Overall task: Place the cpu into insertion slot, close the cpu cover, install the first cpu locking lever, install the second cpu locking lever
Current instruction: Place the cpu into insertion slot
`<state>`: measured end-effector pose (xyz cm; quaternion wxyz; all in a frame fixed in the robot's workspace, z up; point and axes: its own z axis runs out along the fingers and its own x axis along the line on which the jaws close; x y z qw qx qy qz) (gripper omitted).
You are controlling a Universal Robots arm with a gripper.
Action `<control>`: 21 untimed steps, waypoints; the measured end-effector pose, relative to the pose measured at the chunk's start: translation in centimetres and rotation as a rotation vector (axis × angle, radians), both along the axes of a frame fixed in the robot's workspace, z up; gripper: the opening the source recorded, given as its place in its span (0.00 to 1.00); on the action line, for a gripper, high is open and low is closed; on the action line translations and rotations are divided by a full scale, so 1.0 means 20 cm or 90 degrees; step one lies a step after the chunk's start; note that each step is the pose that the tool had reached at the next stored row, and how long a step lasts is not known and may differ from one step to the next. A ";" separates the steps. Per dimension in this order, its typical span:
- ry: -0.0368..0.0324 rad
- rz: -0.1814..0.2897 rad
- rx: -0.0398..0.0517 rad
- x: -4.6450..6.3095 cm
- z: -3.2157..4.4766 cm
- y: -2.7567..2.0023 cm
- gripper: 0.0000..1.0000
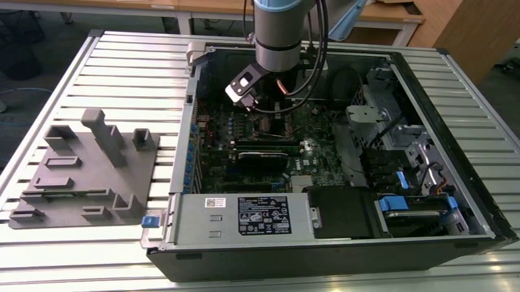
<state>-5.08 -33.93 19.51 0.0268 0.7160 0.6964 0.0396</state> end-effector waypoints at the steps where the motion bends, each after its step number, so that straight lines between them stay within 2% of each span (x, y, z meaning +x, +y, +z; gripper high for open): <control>1: -0.0005 0.000 0.0000 0.00 0.000 0.000 0.54; 10: -0.0033 0.000 -0.0008 -0.01 -0.012 -0.001 0.54; 21: -0.0035 0.000 -0.0007 -0.01 -0.018 0.000 0.54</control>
